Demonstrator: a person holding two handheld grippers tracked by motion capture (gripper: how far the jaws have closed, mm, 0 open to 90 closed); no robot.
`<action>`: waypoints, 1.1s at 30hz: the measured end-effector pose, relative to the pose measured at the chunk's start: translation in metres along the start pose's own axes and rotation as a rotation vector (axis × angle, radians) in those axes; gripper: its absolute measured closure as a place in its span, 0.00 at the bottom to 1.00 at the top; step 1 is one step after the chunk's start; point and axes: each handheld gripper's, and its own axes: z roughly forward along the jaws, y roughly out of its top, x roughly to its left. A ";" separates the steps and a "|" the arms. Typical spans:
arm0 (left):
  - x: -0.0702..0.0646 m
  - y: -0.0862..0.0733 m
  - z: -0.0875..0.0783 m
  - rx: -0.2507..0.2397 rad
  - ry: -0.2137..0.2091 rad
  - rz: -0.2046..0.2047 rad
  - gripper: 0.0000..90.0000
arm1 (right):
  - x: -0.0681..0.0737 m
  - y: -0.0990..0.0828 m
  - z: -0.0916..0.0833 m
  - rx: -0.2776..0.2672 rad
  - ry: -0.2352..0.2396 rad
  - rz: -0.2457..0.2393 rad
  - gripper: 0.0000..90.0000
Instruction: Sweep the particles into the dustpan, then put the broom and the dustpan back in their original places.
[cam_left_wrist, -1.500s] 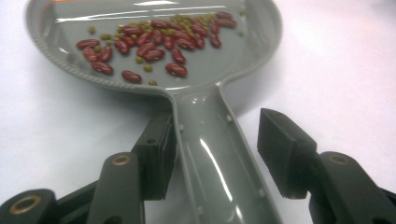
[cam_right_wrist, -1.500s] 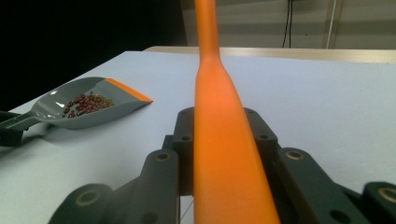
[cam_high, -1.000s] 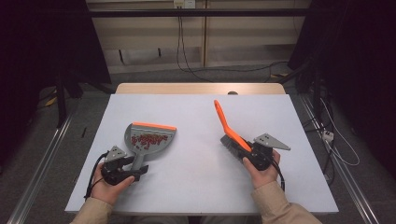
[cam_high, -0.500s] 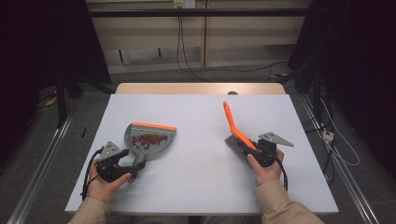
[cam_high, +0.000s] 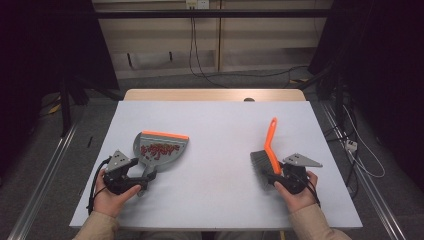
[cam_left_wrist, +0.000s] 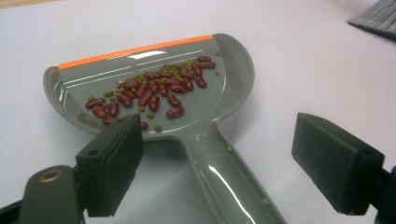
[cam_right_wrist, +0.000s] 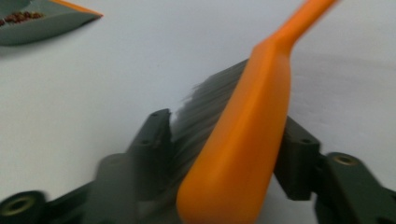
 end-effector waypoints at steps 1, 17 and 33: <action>-0.001 0.000 0.001 -0.006 -0.002 -0.003 0.19 | 0.000 -0.002 -0.003 0.008 -0.007 -0.008 0.39; 0.002 0.004 -0.001 -0.076 -0.026 0.009 0.10 | -0.008 -0.002 -0.023 -0.129 0.033 -0.069 0.16; 0.011 0.001 -0.009 -0.163 -0.140 0.046 0.06 | -0.022 -0.002 -0.024 -0.154 0.081 -0.077 0.14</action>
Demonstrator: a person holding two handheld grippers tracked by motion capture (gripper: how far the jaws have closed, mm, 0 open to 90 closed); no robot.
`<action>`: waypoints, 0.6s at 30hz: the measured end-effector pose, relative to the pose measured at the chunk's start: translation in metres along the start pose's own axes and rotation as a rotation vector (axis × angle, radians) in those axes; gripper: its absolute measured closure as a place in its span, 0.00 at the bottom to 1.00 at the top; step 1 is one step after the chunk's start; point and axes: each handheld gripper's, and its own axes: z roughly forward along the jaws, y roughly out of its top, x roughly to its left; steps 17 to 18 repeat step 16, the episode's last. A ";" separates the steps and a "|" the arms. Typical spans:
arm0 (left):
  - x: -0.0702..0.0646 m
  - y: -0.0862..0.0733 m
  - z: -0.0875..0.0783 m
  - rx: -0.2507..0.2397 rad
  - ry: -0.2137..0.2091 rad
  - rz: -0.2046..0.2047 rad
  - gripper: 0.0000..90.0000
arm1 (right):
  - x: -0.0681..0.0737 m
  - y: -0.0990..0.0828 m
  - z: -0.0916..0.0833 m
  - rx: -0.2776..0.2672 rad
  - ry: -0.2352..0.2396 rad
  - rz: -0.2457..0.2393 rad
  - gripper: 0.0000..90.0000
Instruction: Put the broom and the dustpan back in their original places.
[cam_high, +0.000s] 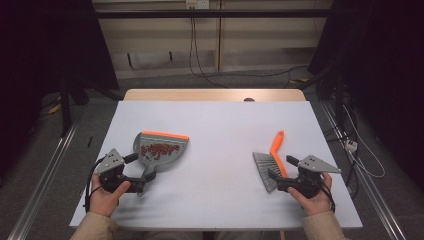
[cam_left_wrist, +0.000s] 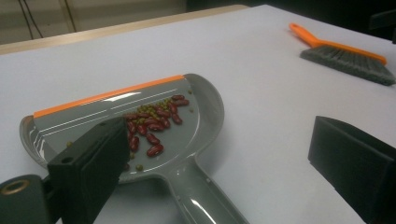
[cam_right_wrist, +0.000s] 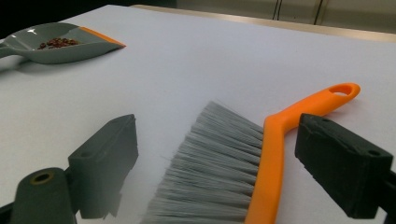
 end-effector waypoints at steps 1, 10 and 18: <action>0.001 -0.001 -0.001 -0.015 0.000 0.004 0.06 | -0.001 -0.001 -0.001 -0.004 0.003 0.002 0.14; 0.011 -0.007 -0.007 -0.066 -0.015 -0.006 0.06 | -0.006 -0.008 -0.008 -0.001 -0.003 0.015 0.14; 0.010 -0.007 -0.006 -0.078 -0.024 -0.009 0.06 | -0.003 -0.007 -0.007 -0.014 0.011 0.002 0.14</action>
